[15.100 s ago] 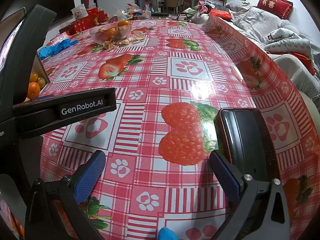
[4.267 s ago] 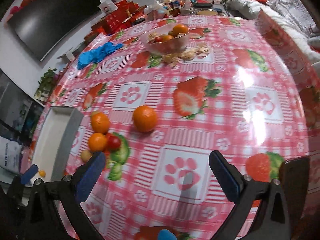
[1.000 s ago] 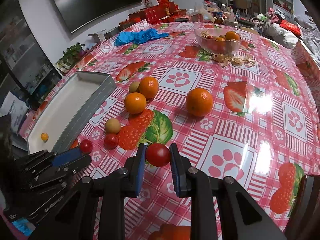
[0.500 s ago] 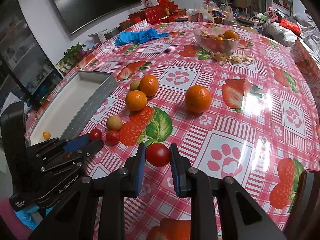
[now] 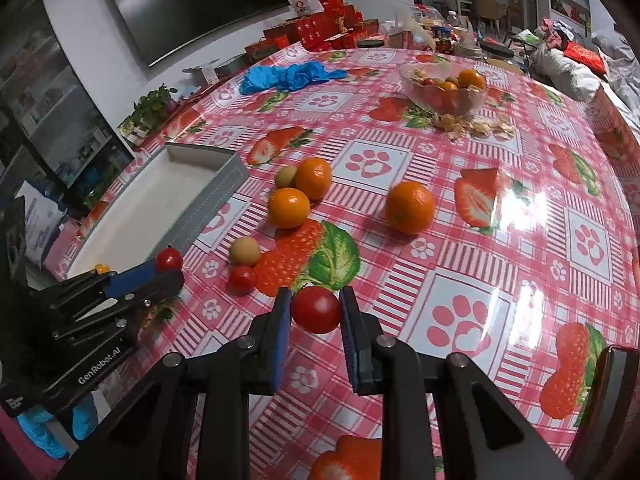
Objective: Organize fruits
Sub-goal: 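Carry the red tomato over the white tray and open the right gripper, then move the left tool toward the kiwi while the right tool approaches a mandarin orange, then grasp the kiwi with the left gripper while the right gripper grasps a mandarin orange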
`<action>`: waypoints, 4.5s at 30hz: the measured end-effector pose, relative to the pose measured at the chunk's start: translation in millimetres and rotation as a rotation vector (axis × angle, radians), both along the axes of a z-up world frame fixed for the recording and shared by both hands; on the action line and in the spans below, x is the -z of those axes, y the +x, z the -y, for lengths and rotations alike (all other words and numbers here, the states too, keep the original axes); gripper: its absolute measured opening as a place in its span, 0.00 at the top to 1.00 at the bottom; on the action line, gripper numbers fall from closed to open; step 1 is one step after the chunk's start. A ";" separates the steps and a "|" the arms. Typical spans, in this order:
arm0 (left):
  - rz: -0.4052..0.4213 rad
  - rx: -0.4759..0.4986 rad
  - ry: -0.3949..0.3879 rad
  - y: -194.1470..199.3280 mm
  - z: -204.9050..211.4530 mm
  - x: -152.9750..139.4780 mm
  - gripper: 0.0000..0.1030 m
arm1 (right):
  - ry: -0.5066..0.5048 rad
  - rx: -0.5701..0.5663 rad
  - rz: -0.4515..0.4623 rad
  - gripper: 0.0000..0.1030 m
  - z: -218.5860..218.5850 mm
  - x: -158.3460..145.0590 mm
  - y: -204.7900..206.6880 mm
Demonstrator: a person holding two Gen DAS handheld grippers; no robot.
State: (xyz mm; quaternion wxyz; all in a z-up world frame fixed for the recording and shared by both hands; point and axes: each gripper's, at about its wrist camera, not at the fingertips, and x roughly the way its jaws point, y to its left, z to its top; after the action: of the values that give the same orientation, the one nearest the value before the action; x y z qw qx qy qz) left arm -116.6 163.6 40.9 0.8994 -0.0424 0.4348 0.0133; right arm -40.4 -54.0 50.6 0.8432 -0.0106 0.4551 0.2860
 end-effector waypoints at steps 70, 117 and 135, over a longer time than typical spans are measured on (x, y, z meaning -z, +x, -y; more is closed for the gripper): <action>0.044 -0.405 -0.001 -66.4 -170.9 -24.5 0.03 | 0.019 -0.015 -0.146 0.14 -77.5 0.7 20.2; -0.063 0.026 0.078 38.0 40.2 -7.1 0.16 | -0.230 0.152 0.031 0.04 45.7 48.5 11.8; -0.188 0.038 0.045 73.4 42.3 30.7 0.56 | -0.229 0.138 0.049 0.00 51.2 50.9 8.4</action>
State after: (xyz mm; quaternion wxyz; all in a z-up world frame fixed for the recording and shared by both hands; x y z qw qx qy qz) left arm -43.1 121.4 10.3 0.8555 -0.0128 0.5175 0.0100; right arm -32.0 -105.1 -0.3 0.8649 -0.0824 0.4639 0.1733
